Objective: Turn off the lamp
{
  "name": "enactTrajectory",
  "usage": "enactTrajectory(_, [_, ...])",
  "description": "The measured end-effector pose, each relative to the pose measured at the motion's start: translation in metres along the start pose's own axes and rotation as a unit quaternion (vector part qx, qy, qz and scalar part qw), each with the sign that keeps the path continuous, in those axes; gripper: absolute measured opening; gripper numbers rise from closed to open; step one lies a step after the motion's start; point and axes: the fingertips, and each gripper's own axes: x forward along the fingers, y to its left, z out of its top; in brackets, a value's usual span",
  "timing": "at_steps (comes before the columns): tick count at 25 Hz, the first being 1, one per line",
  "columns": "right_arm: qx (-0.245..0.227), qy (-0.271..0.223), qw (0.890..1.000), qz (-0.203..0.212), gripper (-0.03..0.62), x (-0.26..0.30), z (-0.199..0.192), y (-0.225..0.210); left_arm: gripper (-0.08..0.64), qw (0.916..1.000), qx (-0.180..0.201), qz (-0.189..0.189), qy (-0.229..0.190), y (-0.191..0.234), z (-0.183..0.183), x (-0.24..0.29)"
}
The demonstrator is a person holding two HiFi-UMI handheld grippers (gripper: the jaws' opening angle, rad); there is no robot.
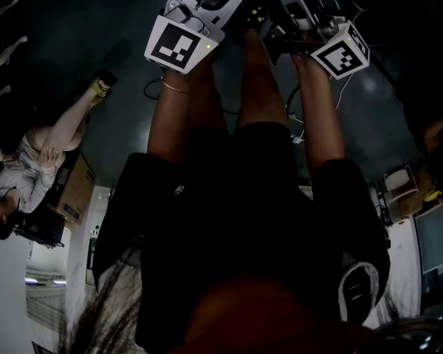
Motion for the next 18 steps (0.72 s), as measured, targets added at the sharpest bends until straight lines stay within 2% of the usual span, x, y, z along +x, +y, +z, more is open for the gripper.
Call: enactTrajectory(18, [-0.011, -0.011, 1.0, -0.007, 0.086, -0.0019, 0.0064, -0.0052, 0.012, 0.9998, -0.006, -0.017, 0.009, -0.0091, -0.0013, -0.0028])
